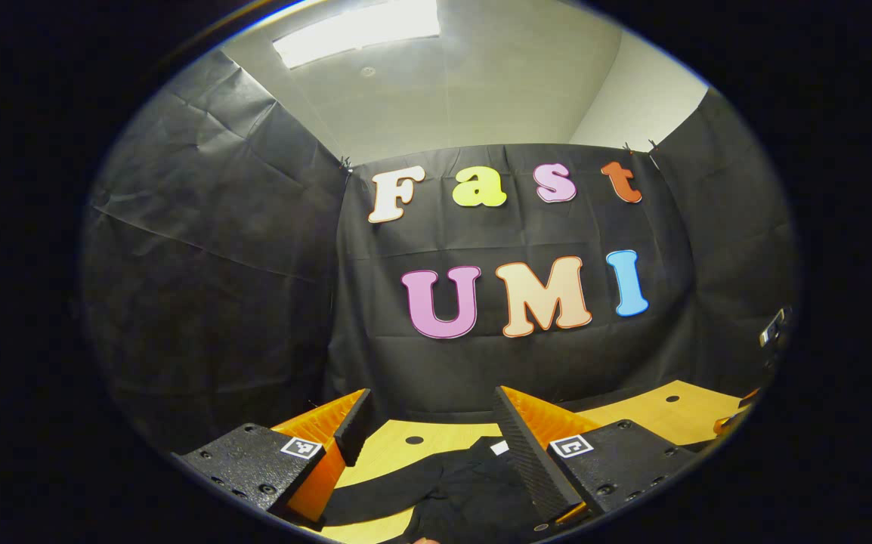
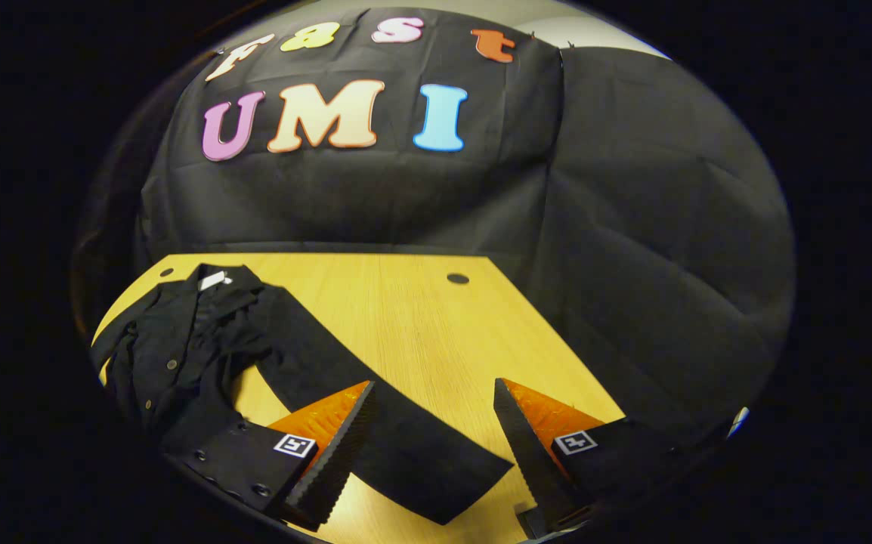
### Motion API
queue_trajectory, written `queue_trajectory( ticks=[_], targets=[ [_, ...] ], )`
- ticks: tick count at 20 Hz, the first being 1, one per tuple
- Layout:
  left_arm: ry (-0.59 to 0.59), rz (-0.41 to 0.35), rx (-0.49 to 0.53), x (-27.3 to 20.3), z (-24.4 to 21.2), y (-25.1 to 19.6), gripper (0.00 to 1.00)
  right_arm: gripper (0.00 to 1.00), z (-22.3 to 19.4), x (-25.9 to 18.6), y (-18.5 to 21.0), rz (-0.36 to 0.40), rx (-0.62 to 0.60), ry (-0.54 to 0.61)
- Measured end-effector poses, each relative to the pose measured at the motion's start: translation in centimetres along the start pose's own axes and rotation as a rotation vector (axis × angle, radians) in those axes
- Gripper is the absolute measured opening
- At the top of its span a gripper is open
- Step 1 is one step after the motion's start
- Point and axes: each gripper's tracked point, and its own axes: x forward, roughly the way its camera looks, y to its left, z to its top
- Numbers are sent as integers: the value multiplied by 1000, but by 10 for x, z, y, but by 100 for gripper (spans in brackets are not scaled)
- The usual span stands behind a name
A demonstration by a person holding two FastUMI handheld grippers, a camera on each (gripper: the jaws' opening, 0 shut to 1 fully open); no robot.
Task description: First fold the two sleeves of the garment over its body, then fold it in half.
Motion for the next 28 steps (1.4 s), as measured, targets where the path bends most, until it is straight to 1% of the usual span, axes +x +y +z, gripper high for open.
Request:
queue_trajectory(
  ticks=[6,9,11,12,13,14,15,16,17,18,20,21,23,24,28],
  targets=[
    [3,28,18,-7,1,-18,93,99,-65,25,-17,30,17,205],
    [7,39,27,-11,-1,-28,94,100,-89,32,-23,55,37,274],
    [9,45,31,-15,-2,-34,93,99,-101,34,-23,79,57,314],
    [11,47,33,-17,-2,-37,93,100,-108,35,-22,92,61,336],
    [13,50,34,-19,-3,-38,93,95,-116,33,-22,104,55,373],
    [13,53,35,-20,-2,-39,93,92,-115,34,-24,110,47,353],
    [11,55,35,-22,-2,-39,93,94,-114,36,-21,126,42,350],
    [9,54,35,-22,-2,-40,93,92,-113,34,-19,142,26,335],
    [10,51,34,-21,-3,-39,93,71,-112,36,-13,162,12,324],
    [12,51,32,-19,-5,-38,94,50,-111,36,-10,165,12,321],
    [16,51,26,-18,-9,-32,94,8,-110,32,-11,138,18,333],
    [13,51,22,-15,-9,-28,93,3,-110,32,-7,144,38,343],
    [9,56,26,-13,-9,-15,94,5,-95,27,2,154,117,311],
    [1,67,28,-12,-6,-5,93,4,-84,26,5,155,140,287],
    [6,92,18,-8,-12,27,94,3,-47,11,23,162,142,222]
  ],
)
